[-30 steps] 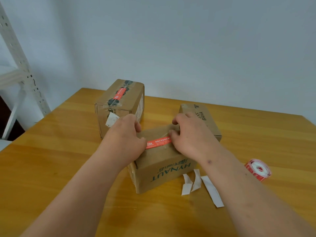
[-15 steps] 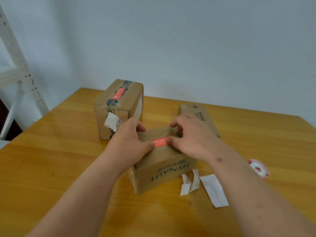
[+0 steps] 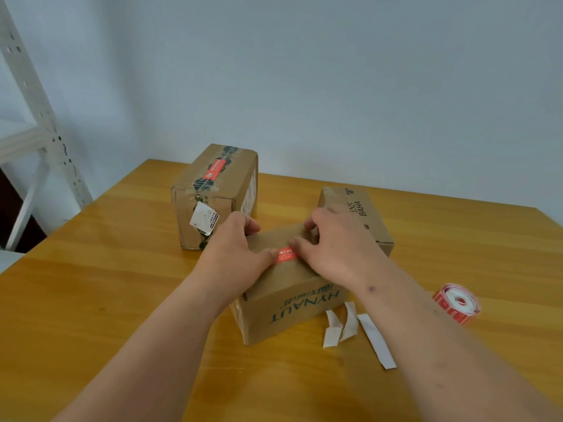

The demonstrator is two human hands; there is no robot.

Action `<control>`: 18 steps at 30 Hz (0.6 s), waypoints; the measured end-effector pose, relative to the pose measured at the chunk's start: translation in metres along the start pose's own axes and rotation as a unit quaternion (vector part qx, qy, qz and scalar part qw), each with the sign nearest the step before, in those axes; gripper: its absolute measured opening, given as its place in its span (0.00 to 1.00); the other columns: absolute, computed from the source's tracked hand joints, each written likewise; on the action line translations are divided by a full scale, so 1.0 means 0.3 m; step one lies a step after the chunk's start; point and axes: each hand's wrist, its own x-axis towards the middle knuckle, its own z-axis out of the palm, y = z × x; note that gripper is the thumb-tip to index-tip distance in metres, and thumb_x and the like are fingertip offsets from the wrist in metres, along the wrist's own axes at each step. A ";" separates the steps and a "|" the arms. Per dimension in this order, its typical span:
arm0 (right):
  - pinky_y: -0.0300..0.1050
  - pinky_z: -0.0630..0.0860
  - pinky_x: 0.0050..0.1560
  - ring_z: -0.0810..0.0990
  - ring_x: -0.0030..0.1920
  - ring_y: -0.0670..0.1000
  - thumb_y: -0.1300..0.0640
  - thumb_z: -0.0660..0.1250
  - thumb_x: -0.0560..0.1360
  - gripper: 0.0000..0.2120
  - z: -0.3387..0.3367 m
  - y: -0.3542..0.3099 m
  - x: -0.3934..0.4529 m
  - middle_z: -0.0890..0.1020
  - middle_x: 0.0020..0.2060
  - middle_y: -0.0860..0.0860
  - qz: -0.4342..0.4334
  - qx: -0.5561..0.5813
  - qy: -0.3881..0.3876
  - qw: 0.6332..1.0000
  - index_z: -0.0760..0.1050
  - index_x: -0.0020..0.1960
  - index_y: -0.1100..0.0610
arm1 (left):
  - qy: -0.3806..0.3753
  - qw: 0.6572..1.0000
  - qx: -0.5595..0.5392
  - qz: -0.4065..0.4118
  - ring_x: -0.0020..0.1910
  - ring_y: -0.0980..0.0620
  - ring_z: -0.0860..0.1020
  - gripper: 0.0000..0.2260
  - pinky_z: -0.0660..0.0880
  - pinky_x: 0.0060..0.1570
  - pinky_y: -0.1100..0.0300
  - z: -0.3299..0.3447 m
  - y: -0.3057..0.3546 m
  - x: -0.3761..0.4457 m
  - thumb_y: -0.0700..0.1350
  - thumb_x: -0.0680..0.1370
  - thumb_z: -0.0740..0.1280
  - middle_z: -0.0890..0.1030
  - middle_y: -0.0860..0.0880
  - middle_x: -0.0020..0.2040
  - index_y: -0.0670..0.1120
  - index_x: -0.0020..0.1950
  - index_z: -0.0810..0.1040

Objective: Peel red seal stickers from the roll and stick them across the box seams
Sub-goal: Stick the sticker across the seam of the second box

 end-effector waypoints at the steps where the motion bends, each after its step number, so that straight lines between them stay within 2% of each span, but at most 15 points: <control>1: 0.40 0.68 0.42 0.73 0.45 0.46 0.43 0.63 0.75 0.13 0.001 0.003 -0.001 0.73 0.51 0.47 -0.003 0.003 -0.002 1.000 0.72 0.54 0.50 | -0.006 1.000 -0.012 -0.004 0.52 0.53 0.75 0.14 0.76 0.49 0.55 -0.001 -0.001 0.001 0.45 0.75 0.71 0.74 0.55 0.54 0.53 0.57 0.71; 4: 0.39 0.69 0.42 0.73 0.47 0.45 0.38 0.64 0.73 0.19 -0.002 0.006 -0.012 0.71 0.52 0.45 -0.010 0.024 -0.022 0.999 0.71 0.58 0.48 | -0.023 0.996 -0.081 -0.030 0.53 0.51 0.76 0.16 0.78 0.53 0.49 -0.011 -0.005 0.002 0.36 0.76 0.65 0.75 0.54 0.56 0.54 0.56 0.72; 6: 0.39 0.69 0.42 0.72 0.48 0.45 0.35 0.65 0.69 0.23 -0.005 0.001 -0.018 0.69 0.52 0.44 -0.015 0.018 -0.043 0.999 0.70 0.58 0.46 | -0.029 0.994 -0.103 -0.035 0.54 0.51 0.75 0.18 0.77 0.56 0.48 -0.018 -0.005 0.000 0.34 0.75 0.64 0.75 0.54 0.56 0.55 0.57 0.72; 10: 0.36 0.69 0.42 0.73 0.48 0.43 0.47 0.65 0.74 0.14 -0.012 0.010 -0.019 0.71 0.53 0.45 -0.017 0.027 -0.027 0.999 0.72 0.58 0.49 | -0.042 0.988 -0.144 -0.030 0.55 0.52 0.76 0.16 0.77 0.57 0.48 -0.029 -0.017 -0.012 0.37 0.76 0.67 0.75 0.54 0.57 0.56 0.57 0.72; 12: 0.37 0.69 0.44 0.73 0.48 0.44 0.48 0.64 0.75 0.12 -0.014 0.011 -0.024 0.71 0.53 0.45 -0.020 0.031 -0.022 0.999 0.73 0.58 0.49 | -0.045 0.990 -0.134 -0.019 0.56 0.53 0.76 0.17 0.77 0.57 0.50 -0.028 -0.024 -0.020 0.40 0.76 0.70 0.75 0.55 0.57 0.56 0.58 0.71; 18: 0.39 0.71 0.48 0.73 0.48 0.47 0.61 0.60 0.78 0.10 -0.023 0.018 -0.034 0.73 0.53 0.47 -0.015 0.031 -0.005 0.999 0.74 0.56 0.52 | -0.030 0.985 -0.163 -0.046 0.55 0.50 0.76 0.19 0.77 0.57 0.48 -0.025 -0.015 -0.017 0.31 0.74 0.65 0.76 0.52 0.56 0.53 0.55 0.73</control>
